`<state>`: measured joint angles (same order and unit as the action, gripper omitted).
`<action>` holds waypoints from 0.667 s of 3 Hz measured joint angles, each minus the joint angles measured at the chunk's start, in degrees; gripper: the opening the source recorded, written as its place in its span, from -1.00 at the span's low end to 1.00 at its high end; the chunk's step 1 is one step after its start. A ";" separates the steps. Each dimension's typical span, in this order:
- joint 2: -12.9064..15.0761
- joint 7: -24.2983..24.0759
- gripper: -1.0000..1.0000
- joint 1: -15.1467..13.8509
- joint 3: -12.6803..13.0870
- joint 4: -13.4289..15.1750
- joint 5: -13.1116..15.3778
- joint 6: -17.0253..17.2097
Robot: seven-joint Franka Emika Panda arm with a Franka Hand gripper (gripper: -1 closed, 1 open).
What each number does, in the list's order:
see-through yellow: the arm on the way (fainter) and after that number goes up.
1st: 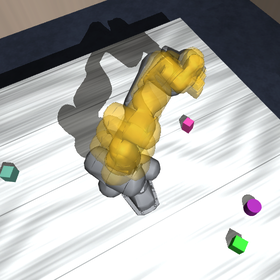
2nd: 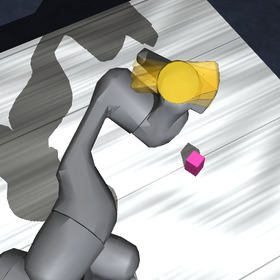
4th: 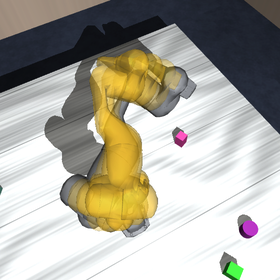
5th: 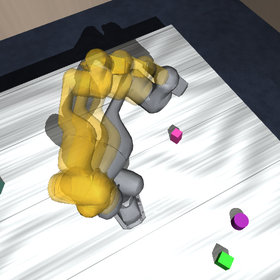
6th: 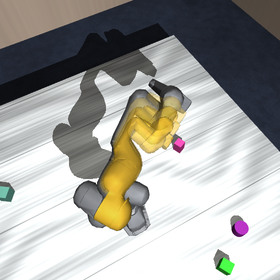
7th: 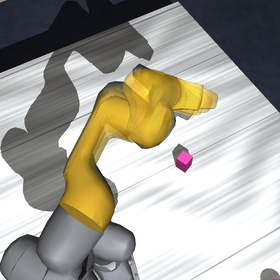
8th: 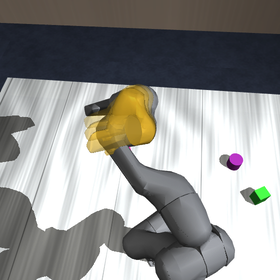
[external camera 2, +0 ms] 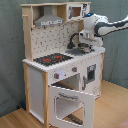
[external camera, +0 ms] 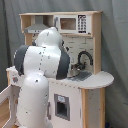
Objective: Play with the kitchen
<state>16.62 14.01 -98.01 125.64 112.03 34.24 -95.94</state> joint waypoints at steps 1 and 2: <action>-3.17 -0.17 -1.00 0.01 -1.80 0.02 -2.21 -4.51; -6.49 -1.88 -1.00 0.00 -2.02 0.02 -6.24 -7.46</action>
<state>10.13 12.13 -98.00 123.62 112.05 28.00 -103.40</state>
